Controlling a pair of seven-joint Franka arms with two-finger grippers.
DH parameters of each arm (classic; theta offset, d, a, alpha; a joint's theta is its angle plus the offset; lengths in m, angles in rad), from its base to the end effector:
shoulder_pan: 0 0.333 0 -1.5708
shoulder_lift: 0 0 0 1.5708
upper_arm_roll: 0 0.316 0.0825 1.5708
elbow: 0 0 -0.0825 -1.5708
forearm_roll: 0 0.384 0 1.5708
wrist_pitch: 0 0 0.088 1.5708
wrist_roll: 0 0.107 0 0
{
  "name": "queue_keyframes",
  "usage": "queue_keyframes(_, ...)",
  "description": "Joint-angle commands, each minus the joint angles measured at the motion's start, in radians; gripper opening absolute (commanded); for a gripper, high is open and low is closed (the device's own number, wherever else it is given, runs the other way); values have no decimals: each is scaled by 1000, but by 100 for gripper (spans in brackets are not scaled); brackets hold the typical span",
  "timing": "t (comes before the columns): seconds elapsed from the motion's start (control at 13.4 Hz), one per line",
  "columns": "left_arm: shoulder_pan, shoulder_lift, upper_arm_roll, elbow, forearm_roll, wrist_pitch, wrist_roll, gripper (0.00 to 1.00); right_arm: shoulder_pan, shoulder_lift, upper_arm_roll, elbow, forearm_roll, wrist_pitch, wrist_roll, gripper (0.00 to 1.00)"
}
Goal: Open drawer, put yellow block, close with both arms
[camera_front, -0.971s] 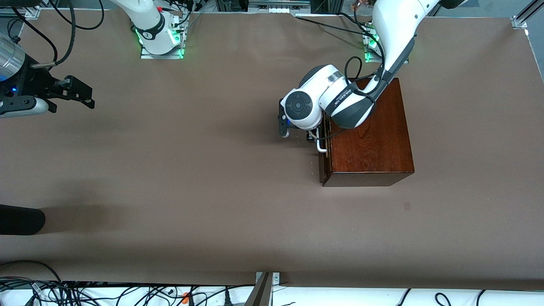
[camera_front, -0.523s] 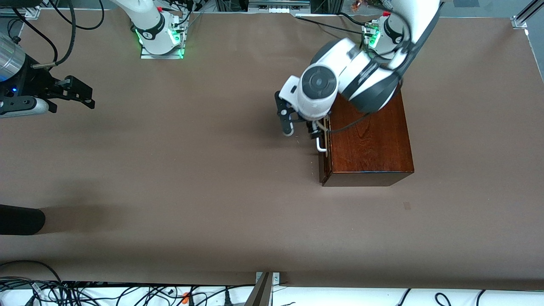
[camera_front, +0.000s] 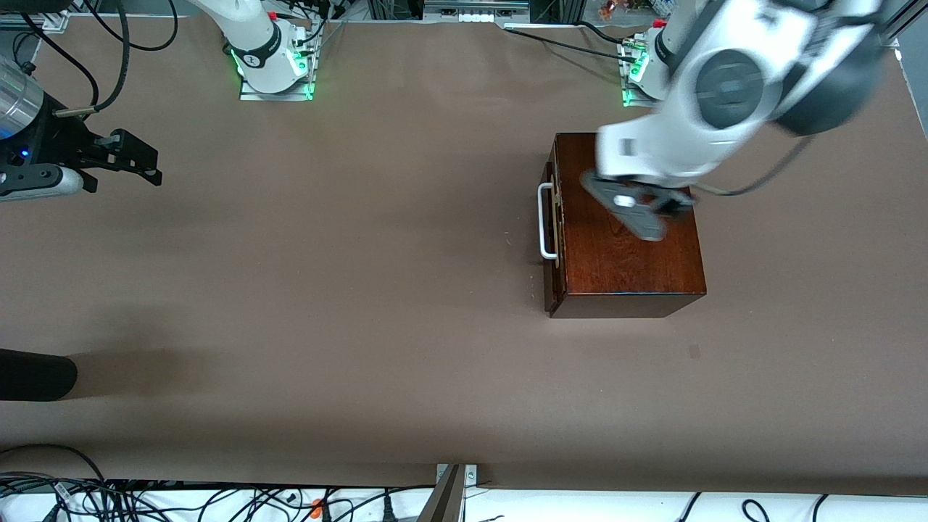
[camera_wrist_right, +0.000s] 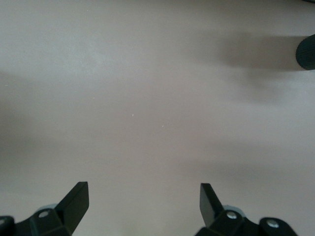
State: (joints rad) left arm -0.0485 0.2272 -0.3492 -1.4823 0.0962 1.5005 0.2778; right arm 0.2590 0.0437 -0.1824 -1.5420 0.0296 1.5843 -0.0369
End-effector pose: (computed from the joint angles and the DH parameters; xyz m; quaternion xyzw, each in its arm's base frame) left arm 0.5694 -0.2050 0.5351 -0.9386 0.3307 0.0968 0.0151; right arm 0.5670 0.0490 0.6152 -0.9983 -0.0566 0.0006 0.0108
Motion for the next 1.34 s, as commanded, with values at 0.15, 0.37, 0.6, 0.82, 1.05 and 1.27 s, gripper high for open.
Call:
queue_keyframes(0.15, -69, -176, 299, -111, -39, 70, -90, 100, -4, -11, 4, -12, -10, 8, 14, 100)
queue_keyframes(0.37, -88, -233, 384, -170, -39, 75, -243, 100, -3, -11, 6, -12, -10, 6, 14, 100)
queue_keyframes(0.6, -88, -264, 388, -226, -36, 185, -408, 100, -3, -11, 6, -12, -10, 6, 14, 100)
queue_keyframes(0.82, -82, -276, 388, -243, -39, 196, -402, 100, -3, -11, 6, -12, -11, 5, 12, 100)
queue_keyframes(1.05, -79, -282, 388, -251, -41, 198, -393, 100, -3, -11, 6, -12, -11, 5, 14, 100)
queue_keyframes(1.27, -74, -282, 386, -251, -46, 195, -394, 100, -4, -11, 6, -12, -10, 6, 14, 100)
